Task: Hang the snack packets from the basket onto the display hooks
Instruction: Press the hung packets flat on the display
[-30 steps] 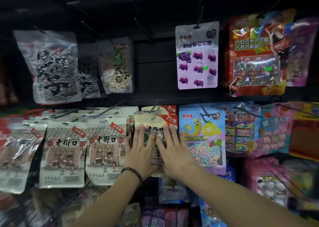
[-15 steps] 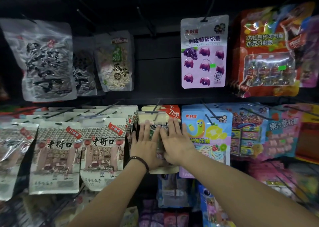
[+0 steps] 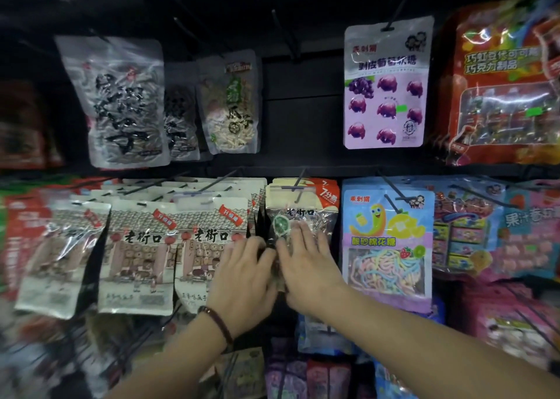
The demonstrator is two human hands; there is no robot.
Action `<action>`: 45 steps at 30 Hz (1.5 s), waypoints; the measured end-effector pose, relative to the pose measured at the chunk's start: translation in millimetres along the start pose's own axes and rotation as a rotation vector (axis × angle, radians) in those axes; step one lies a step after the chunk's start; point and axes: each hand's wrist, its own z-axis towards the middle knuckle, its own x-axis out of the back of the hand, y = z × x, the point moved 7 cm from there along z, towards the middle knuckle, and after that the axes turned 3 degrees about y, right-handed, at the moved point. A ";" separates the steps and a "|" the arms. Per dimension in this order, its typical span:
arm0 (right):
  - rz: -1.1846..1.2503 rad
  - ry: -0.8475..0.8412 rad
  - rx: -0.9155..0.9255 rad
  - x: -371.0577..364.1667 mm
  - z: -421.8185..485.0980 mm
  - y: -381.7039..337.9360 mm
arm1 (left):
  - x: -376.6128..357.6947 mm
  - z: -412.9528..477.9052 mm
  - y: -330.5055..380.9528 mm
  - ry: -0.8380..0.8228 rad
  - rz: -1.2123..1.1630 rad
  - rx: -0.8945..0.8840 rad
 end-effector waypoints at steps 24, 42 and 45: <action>-0.112 -0.013 0.089 -31.6 89.0 -95.2 | -57.3 -4.6 -152.1 -0.441 0.198 0.148; -0.008 -0.001 0.173 4.0 77.8 -84.6 | -38.3 -13.5 -139.8 -0.452 0.292 0.196; 0.027 0.026 0.175 14.2 45.3 -78.4 | -19.9 -28.3 -117.3 -0.406 0.156 0.238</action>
